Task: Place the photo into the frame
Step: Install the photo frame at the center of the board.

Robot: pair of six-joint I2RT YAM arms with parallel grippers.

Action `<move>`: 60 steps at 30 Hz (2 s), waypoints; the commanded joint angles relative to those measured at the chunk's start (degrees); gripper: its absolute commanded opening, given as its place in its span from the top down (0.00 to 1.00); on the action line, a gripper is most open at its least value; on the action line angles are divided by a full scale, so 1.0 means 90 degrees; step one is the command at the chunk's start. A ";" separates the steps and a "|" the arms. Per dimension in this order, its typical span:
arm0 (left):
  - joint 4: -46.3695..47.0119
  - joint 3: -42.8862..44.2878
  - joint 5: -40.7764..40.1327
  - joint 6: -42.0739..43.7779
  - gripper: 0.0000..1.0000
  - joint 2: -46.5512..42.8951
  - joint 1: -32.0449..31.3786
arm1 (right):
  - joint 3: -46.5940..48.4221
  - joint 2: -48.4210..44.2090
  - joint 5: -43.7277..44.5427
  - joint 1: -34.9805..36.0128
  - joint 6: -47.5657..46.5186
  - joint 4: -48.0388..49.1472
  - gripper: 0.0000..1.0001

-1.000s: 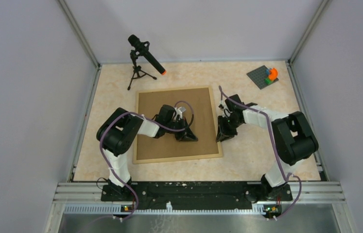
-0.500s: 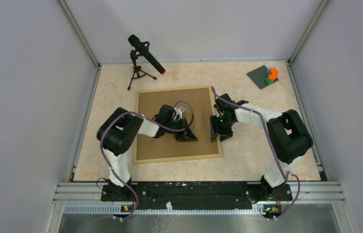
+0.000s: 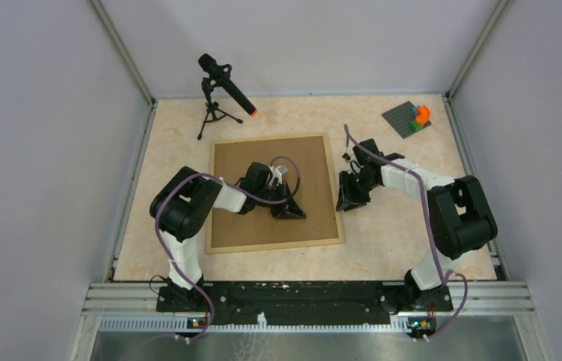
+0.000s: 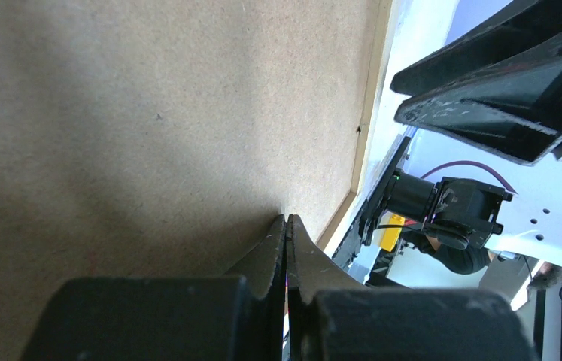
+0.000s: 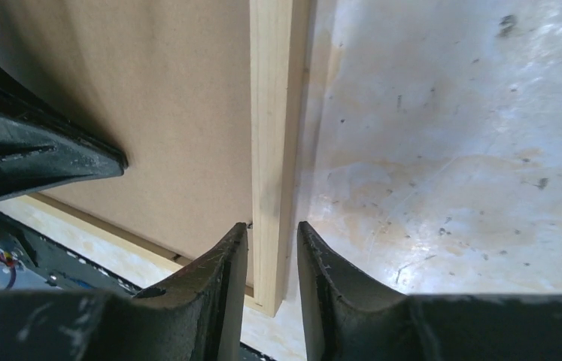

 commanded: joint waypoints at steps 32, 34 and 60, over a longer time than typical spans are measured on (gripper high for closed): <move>-0.1323 -0.0351 -0.1198 0.0702 0.99 0.0299 0.0019 | 0.0288 0.2711 0.4088 0.1551 0.0656 0.0090 0.74; -0.1413 -0.0348 -0.1242 0.0751 0.99 0.0249 0.0017 | 0.0376 0.2807 0.4103 0.1694 0.0674 0.0015 0.71; -0.1438 0.2380 -0.0326 0.0557 0.86 0.0781 0.0131 | 0.2271 0.1322 -0.0392 -0.0486 -0.0339 0.0158 0.68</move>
